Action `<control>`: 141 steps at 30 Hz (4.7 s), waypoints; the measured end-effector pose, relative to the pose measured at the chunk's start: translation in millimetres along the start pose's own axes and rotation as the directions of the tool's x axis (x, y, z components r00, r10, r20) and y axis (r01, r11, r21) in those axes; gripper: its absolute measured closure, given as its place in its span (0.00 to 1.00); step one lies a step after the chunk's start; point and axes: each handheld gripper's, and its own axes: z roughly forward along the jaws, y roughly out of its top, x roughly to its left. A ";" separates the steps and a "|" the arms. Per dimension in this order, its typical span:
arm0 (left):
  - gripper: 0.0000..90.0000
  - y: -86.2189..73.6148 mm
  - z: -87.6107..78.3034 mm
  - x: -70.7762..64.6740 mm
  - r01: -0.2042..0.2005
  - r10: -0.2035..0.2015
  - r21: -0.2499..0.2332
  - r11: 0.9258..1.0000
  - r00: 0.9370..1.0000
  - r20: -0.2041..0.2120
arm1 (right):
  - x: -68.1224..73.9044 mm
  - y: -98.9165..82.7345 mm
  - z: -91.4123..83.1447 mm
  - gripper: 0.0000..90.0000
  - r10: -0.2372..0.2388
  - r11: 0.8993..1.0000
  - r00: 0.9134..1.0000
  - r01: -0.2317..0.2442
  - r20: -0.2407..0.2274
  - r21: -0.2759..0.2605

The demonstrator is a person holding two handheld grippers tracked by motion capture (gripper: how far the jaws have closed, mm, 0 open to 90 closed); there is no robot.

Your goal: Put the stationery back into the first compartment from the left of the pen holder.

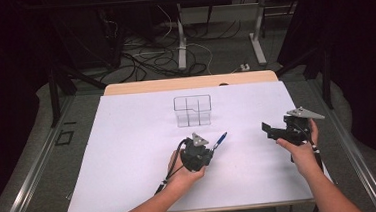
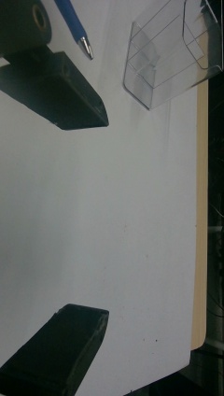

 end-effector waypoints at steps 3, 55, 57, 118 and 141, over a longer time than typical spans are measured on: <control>0.88 3.4 -5.1 4.1 0.010 -0.010 -0.018 1.000 1.000 -0.002 | 2.2 1.0 -1.1 0.09 0.015 1.000 1.000 -0.015 -0.007 -0.007; 0.88 23.5 -55.3 41.8 0.132 -0.133 -0.209 0.969 0.991 0.008 | 113.3 30.6 51.6 0.61 0.540 0.841 0.714 -0.445 -0.445 0.307; 0.88 23.2 -53.6 38.0 0.137 -0.135 -0.212 0.968 0.991 0.021 | 116.3 30.7 53.2 0.63 0.568 0.823 0.695 -0.477 -0.440 0.309; 0.67 14.3 -47.5 39.5 0.155 -0.155 -0.230 0.961 0.988 0.020 | 137.6 71.8 57.9 0.90 0.512 0.859 0.724 -0.437 -0.463 0.266; 0.38 2.1 -60.6 67.8 0.128 -0.151 -0.253 0.959 0.986 -0.073 | 180.8 126.6 59.8 0.90 0.098 0.995 0.922 -0.103 -0.374 0.005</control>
